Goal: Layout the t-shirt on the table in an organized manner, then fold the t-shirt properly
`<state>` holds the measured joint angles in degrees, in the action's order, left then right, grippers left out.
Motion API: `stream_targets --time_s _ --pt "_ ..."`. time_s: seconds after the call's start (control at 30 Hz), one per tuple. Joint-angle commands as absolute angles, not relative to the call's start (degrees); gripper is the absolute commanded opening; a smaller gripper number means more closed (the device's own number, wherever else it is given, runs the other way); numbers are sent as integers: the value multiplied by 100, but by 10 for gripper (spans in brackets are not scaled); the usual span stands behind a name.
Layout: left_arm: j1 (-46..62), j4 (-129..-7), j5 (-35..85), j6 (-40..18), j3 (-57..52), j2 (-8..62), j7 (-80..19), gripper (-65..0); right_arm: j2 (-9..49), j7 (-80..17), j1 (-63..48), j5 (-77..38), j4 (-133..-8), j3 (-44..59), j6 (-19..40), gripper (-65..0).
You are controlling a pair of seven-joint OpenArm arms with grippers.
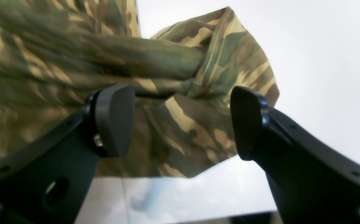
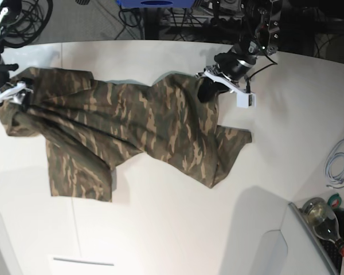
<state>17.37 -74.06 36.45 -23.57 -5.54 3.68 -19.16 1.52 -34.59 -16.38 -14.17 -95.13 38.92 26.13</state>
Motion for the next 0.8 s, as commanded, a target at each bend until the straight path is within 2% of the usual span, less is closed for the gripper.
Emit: stream_targets --time_s 0.0,0.17,0.2,0.23,0.27,0.4,0.63,0.77 --pt "1754 -7521 3697 -2413 -567 382 -1877 -650 189 -3327 -1499 -1314 -9587 3785 2527 -209" --pt "1771 -7521 3697 -2413 -567 382 -1886 -650 171 -3327 -1314 -787 -9288 3565 2440 -191" --pt "1771 -7521 3697 -2413 -567 382 -1886 -650 171 -3327 -1314 -743 -9226 3565 2440 -195" --pt "1780 -7521 3697 -2413 -567 382 -1877 -650 171 -3327 -1314 -708 -9200 3582 2440 -227" --pt "1780 -7521 3697 -2413 -567 400 -1877 -650 171 -3327 -1314 -708 -9191 3600 2440 -279" --pt "1780 -7521 3697 -2413 -576 462 -1877 -650 171 -3468 -1393 -708 -9226 3600 2440 -648" --pt "1780 -7521 3697 -2413 -576 585 -1868 -650 171 -4066 -1877 -743 -10053 3732 2475 -650" --pt "1763 -7521 3697 -2413 -576 602 -1877 -650 189 -4374 -2097 -743 -10079 3732 2475 -648"
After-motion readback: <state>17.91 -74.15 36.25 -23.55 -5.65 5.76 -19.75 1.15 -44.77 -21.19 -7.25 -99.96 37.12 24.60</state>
